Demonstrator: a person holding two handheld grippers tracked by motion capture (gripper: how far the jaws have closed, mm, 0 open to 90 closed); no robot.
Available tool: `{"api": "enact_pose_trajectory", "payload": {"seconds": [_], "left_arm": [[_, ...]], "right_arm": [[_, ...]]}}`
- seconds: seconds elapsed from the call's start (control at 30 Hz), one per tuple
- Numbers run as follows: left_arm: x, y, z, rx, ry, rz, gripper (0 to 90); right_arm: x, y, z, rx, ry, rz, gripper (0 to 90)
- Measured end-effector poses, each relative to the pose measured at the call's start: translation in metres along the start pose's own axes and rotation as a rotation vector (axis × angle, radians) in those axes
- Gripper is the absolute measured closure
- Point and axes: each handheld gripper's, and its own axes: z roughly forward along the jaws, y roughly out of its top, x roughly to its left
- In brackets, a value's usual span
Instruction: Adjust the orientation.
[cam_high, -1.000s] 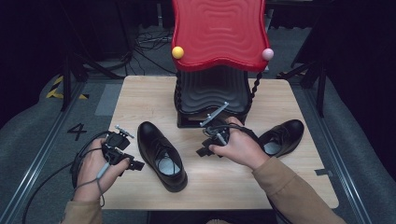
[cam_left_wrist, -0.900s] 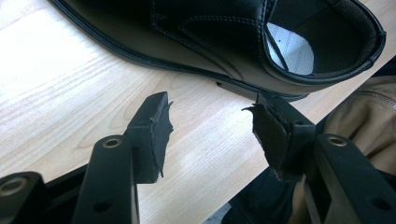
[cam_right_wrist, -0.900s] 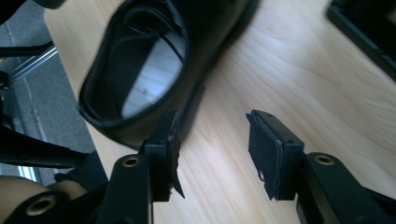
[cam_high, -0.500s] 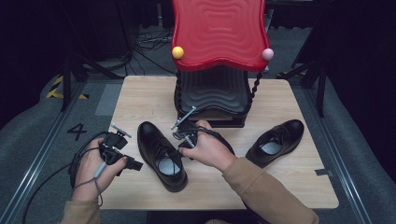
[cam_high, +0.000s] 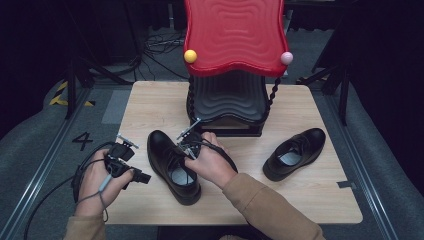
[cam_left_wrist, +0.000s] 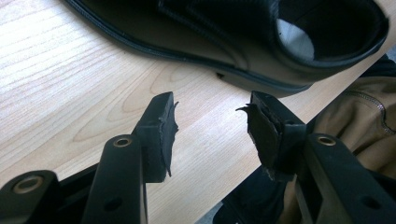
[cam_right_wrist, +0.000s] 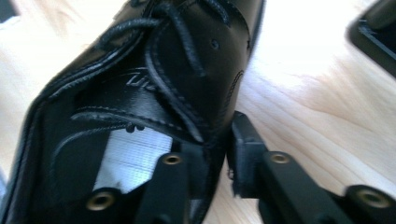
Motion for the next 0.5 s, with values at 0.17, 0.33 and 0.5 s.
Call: {"api": "enact_pose_trajectory", "payload": {"seconds": [0.17, 0.33, 0.5], "left_arm": [[0.001, 0.001, 0.000, 0.003, 0.002, 0.004, 51.9], [0.001, 0.003, 0.002, 0.005, -0.001, 0.008, 51.8], [-0.001, 0.006, 0.003, 0.007, -0.001, 0.007, 51.8]], "right_arm": [[-0.008, -0.005, -0.004, -0.020, -0.012, 0.046, 86.2], [-0.018, -0.017, -0.018, -0.029, -0.013, 0.070, 86.4], [-0.031, -0.036, -0.039, -0.060, 0.001, 0.108, 86.4]]}}
